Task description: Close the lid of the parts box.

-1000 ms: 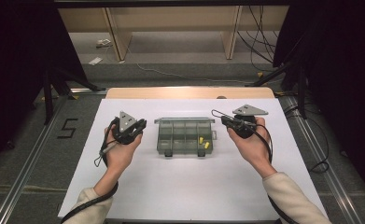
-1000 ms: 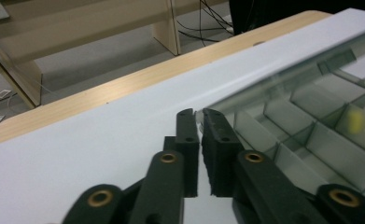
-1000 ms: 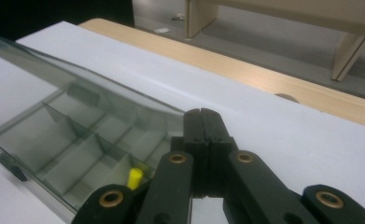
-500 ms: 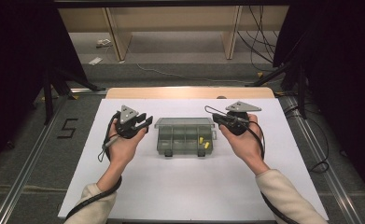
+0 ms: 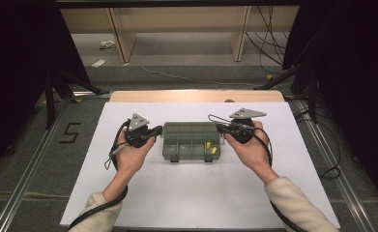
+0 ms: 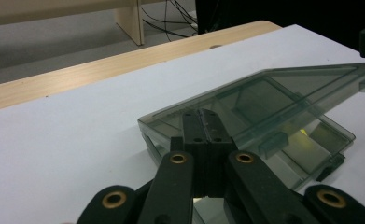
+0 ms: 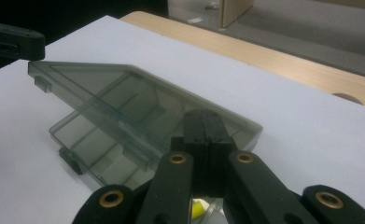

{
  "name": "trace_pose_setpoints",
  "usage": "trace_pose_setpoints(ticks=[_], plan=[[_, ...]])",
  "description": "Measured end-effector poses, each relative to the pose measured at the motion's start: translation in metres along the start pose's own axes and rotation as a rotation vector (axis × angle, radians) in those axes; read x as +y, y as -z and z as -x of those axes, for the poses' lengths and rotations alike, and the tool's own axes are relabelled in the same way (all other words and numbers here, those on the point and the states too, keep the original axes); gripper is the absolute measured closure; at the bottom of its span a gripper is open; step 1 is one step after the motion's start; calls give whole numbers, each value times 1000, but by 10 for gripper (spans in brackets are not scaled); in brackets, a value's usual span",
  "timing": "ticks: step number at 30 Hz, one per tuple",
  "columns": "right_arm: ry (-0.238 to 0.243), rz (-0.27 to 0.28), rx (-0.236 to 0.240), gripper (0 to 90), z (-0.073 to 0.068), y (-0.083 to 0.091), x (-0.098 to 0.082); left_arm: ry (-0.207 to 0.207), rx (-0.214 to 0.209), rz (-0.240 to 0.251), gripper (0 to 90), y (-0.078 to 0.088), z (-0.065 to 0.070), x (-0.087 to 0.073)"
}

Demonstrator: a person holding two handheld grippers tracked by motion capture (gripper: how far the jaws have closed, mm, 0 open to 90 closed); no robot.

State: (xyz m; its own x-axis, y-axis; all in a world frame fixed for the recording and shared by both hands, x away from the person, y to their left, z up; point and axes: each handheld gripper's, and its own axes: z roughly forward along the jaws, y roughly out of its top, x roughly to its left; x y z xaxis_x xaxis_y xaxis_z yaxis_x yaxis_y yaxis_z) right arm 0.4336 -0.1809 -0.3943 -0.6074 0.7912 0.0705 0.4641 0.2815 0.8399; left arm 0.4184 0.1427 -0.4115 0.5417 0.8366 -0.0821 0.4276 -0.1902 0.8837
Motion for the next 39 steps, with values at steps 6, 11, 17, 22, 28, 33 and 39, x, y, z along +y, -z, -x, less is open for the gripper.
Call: trace_pose_setpoints(ticks=[6,11,17,22,28,33,39], plan=[[-1,-33,13,900,-1,-2,-6,-3,-16,-26,900,1,1,-3],[-3,-58,16,900,-1,-4,-10,-14,-22,-46,900,-1,4,-4],[0,-73,16,900,-1,-5,-12,-15,-27,-66,900,-3,5,-6],[-2,-87,19,900,-1,-7,-14,-6,-31,-78,900,-5,4,-9],[-4,-103,22,900,-2,-9,-16,-10,-35,-92,900,-7,5,-10],[-1,-115,25,900,-1,-10,-18,-9,-37,-109,900,-9,5,-12],[-7,-131,28,900,-1,-12,-20,-14,-42,-124,900,-11,6,-14]])
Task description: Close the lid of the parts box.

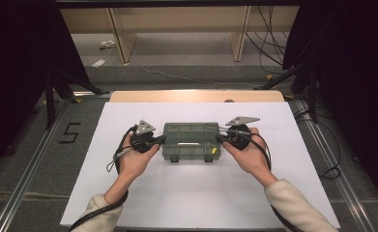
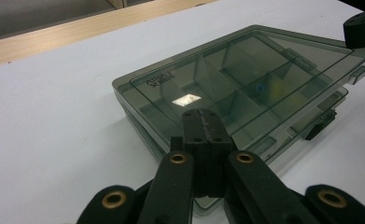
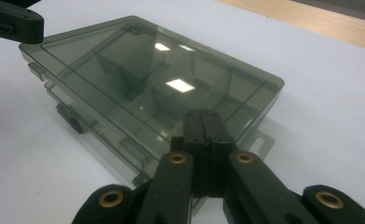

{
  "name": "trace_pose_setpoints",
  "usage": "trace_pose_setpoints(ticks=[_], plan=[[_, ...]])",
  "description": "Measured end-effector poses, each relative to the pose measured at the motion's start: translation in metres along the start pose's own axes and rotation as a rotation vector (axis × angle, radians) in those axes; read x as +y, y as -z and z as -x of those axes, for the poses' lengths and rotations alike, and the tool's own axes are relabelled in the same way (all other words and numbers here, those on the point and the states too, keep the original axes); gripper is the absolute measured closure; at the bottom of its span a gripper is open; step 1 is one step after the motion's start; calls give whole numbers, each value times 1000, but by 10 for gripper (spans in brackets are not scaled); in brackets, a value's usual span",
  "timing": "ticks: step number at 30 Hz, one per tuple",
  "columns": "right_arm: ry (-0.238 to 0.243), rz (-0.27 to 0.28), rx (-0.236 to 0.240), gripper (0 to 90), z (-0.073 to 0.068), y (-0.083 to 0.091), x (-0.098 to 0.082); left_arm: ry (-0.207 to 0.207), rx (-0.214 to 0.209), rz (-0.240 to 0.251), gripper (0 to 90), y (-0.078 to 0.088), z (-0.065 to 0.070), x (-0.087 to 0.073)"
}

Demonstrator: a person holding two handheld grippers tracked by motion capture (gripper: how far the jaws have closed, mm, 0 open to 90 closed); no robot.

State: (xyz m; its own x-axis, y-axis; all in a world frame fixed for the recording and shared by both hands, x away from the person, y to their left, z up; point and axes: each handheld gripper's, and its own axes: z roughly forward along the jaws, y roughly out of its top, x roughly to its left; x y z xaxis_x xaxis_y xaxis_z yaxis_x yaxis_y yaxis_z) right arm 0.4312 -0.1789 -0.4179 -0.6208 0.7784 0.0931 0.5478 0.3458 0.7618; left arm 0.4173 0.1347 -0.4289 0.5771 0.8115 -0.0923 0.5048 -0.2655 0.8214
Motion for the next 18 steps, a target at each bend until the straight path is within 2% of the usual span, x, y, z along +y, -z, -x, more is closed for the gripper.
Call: trace_pose_setpoints(ticks=[18], plan=[[9,-28,4,900,0,-4,-3,-4,-3,-29,900,-5,1,-3]])
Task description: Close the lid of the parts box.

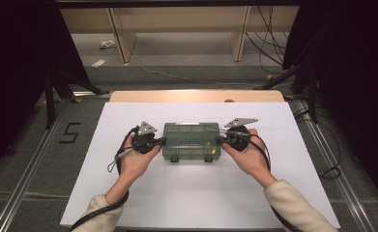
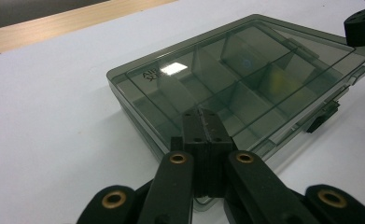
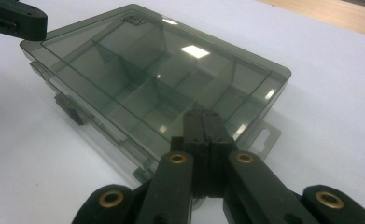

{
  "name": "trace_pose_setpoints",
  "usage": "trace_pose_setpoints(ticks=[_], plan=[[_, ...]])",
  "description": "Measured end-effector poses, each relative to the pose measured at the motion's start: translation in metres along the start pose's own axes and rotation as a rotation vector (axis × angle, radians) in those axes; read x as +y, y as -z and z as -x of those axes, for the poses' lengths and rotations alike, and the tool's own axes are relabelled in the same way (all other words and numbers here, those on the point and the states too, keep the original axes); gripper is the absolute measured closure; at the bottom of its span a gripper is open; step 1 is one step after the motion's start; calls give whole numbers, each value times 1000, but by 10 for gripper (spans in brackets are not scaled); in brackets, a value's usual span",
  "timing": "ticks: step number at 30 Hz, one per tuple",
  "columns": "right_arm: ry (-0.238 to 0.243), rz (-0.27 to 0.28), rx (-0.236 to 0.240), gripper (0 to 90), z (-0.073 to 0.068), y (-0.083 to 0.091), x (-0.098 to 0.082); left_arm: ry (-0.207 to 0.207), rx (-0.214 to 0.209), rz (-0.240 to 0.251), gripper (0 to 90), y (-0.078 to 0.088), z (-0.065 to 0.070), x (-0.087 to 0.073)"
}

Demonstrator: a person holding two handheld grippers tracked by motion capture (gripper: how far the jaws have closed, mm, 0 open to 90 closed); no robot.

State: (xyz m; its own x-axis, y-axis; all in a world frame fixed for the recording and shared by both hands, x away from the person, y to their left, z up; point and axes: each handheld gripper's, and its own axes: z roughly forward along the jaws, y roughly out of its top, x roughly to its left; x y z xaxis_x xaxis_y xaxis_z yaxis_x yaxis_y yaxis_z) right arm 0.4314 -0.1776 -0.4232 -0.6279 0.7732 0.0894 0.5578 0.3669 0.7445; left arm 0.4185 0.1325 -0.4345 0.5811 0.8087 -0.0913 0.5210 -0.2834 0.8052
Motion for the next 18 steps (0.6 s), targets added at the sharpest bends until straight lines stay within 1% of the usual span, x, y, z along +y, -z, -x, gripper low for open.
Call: trace_pose_setpoints(ticks=[8,11,18], plan=[[0,-14,1,900,0,-3,-2,2,-6,-10,899,-4,1,-2],[2,-21,3,900,0,-4,-3,-4,-5,-19,900,-4,1,-2],[-4,-29,6,900,0,-6,-4,1,-7,-18,900,-7,1,-4]])
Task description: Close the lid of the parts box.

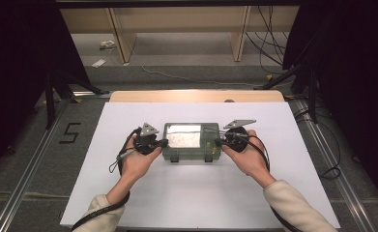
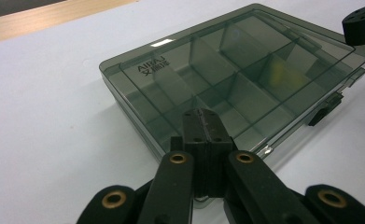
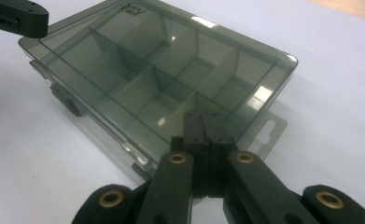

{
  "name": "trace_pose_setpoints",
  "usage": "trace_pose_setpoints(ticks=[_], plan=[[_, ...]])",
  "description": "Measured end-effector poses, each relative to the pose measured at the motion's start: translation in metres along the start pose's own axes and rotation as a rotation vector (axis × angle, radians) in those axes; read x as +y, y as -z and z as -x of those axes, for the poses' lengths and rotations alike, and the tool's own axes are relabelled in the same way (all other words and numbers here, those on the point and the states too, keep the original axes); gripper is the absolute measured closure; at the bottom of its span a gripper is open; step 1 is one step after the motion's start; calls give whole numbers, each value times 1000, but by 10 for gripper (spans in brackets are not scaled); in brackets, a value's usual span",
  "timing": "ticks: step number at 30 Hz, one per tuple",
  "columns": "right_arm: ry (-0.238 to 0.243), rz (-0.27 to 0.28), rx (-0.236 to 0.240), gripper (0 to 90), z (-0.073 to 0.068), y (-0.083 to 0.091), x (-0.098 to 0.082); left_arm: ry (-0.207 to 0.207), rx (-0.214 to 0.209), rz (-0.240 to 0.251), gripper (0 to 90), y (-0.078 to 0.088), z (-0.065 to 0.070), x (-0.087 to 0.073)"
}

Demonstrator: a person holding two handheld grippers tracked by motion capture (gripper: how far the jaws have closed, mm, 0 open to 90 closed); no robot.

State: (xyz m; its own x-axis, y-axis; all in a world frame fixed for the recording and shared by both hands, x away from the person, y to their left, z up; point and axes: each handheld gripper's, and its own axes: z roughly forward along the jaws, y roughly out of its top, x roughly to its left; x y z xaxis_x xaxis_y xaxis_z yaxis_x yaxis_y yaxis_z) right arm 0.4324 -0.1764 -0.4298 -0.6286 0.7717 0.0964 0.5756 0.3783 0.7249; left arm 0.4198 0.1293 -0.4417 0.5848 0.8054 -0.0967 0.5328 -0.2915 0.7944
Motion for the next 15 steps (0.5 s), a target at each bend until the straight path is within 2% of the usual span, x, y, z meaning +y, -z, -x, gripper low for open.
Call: trace_pose_setpoints(ticks=[15], plan=[[10,-20,-9,900,1,-5,-4,-8,-3,-22,900,-10,2,-4]])
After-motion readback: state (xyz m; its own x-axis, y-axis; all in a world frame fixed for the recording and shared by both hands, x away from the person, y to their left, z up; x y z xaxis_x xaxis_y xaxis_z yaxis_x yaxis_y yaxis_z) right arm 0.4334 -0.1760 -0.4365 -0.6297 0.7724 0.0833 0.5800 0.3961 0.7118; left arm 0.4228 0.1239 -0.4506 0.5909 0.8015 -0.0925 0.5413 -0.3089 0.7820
